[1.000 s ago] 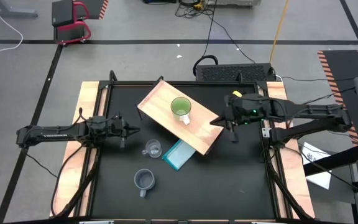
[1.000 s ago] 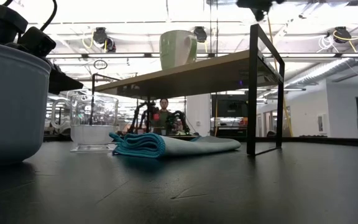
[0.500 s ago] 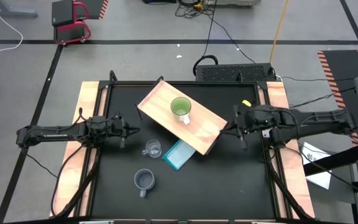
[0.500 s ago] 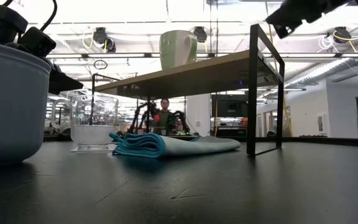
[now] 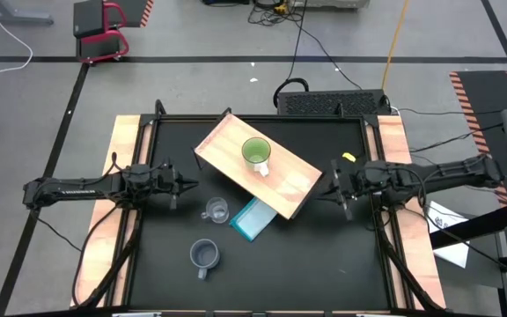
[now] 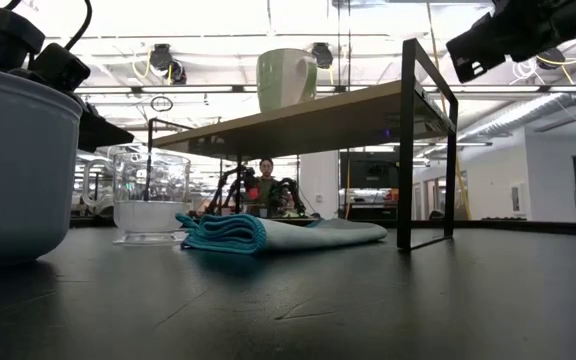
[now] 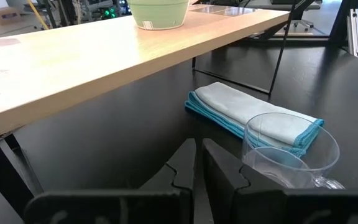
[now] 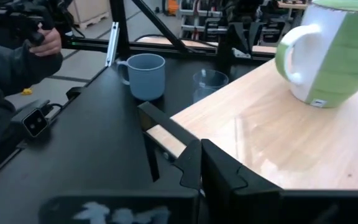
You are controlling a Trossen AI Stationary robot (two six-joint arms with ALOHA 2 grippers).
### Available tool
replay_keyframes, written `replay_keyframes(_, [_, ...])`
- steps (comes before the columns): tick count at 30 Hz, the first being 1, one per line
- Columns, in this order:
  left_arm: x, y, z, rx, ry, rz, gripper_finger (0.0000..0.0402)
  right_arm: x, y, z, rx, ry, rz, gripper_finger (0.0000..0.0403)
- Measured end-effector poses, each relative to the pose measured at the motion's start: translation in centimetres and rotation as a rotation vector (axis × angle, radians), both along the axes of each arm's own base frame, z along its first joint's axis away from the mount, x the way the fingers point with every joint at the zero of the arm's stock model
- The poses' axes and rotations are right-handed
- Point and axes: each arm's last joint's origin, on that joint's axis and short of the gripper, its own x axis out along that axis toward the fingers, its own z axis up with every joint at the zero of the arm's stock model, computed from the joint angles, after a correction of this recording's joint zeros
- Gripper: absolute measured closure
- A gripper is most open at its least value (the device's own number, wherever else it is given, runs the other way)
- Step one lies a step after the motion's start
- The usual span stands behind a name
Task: Stack small to large cups/mugs on shelf
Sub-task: Put the green mug on the shelf
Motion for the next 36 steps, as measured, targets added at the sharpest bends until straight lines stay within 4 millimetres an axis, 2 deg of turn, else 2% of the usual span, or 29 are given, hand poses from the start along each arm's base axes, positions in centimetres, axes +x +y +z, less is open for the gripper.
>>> replay_keyframes(11, [0.0,0.0,0.0,0.012,0.001,-0.003,0.0371,0.0,0.2,-2.3,-0.002,-0.011,0.014,0.0403])
replay_keyframes(21, [0.0,0.0,0.0,0.000,-0.001,0.000,0.0371,-0.4,0.2,-3.1,-0.001,-0.010,0.016,0.0403])
replay_keyframes(29, [0.0,0.0,0.0,0.004,0.000,-0.001,0.0371,-1.7,0.0,-4.1,0.005,-0.146,0.021,0.0403])
replay_keyframes(36, [0.0,0.0,0.0,0.007,-0.001,-0.002,0.0371,-2.6,0.0,-5.5,0.006,-0.196,0.022,0.0403])
